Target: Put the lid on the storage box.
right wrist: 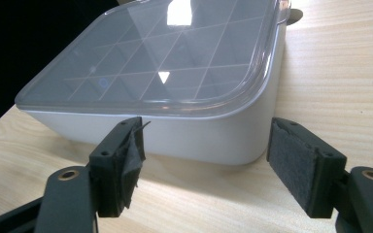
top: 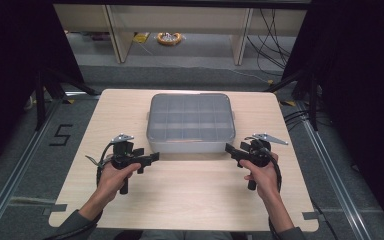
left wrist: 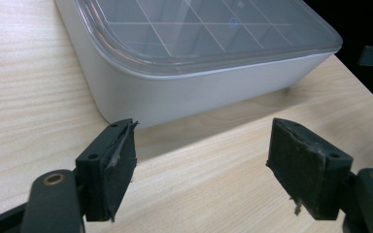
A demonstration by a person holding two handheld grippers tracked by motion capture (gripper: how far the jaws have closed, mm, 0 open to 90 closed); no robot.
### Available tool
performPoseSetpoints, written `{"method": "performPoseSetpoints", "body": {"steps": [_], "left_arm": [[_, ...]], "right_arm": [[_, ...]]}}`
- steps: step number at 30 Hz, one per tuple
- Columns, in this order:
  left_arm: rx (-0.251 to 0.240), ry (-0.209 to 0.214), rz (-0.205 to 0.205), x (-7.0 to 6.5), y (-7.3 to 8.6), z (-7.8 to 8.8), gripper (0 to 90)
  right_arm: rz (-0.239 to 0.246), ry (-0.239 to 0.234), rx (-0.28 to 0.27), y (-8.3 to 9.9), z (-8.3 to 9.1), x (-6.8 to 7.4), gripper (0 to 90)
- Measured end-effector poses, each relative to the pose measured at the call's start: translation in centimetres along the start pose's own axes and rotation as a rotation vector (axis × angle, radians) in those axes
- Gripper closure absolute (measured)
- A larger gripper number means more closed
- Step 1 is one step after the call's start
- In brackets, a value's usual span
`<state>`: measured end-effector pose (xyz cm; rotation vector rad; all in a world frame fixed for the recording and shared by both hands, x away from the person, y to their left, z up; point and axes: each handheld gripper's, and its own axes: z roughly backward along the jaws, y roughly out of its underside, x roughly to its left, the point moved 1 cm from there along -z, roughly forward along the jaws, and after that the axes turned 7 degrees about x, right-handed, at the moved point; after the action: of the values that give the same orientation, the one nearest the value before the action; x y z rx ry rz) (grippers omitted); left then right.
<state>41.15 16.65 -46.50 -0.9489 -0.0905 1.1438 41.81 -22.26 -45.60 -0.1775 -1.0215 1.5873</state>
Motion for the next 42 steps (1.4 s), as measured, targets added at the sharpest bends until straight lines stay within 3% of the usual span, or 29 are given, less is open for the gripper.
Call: {"method": "performPoseSetpoints", "body": {"steps": [3,7,12,14,17,20,21,22,23,25,26,27,30,38,39,42], "left_arm": [[0.002,0.003,-0.003,-0.1,0.3,-0.1,25.1],[0.011,0.001,-0.012,-0.3,0.7,-0.1,25.1],[0.019,0.007,-0.018,-0.4,1.2,-0.2,24.7],[0.02,0.01,-0.015,-0.4,1.3,-0.2,24.6],[0.021,0.014,-0.015,-0.5,1.6,-0.3,24.2],[0.028,0.02,-0.019,-0.5,1.8,-0.3,23.3],[0.022,0.025,-0.019,-0.5,1.9,-0.3,23.1],[0.025,0.028,-0.02,-0.5,2.0,-0.3,22.9],[0.026,0.029,-0.023,-0.5,2.1,-0.3,22.7],[0.029,0.037,-0.026,-0.5,2.2,-0.3,22.0],[0.029,0.042,-0.028,-0.6,2.3,-0.3,21.6],[0.027,0.045,-0.017,-0.7,2.4,-0.4,21.5],[0.032,0.042,-0.023,-0.7,2.8,-0.3,21.2],[0.054,0.034,-0.078,-0.6,4.1,0.2,21.1],[0.056,0.032,-0.083,-0.7,4.3,0.3,21.0],[0.056,0.046,-0.091,-0.7,4.7,0.5,21.0]], "right_arm": [[0.036,0.001,-0.012,0.2,-0.2,-0.3,30.4],[0.012,-0.01,-0.003,0.5,-0.2,0.0,30.3],[0.021,0.009,0.008,0.6,0.1,0.1,30.3],[0.025,-0.005,-0.003,0.7,0.2,0.1,30.1],[0.053,0.008,-0.009,0.9,0.1,-0.2,29.7],[0.028,0.001,0.0,1.2,0.2,0.0,29.1],[0.058,0.019,0.006,1.3,0.2,-0.2,28.9],[0.056,0.02,0.009,1.4,0.2,-0.1,28.7],[0.045,-0.008,-0.004,1.5,0.2,0.0,28.4],[0.039,0.002,0.007,1.6,0.3,0.2,27.8],[0.109,0.012,-0.012,1.6,0.2,-0.3,27.6],[0.106,0.024,0.008,1.6,0.3,-0.2,27.4],[0.107,0.018,-0.012,1.9,0.2,-0.1,27.1],[0.111,0.003,0.017,2.7,0.7,0.2,26.8],[0.132,0.027,0.018,2.8,0.6,0.1,26.8],[0.125,0.02,0.031,3.2,0.8,0.3,26.7]]}}
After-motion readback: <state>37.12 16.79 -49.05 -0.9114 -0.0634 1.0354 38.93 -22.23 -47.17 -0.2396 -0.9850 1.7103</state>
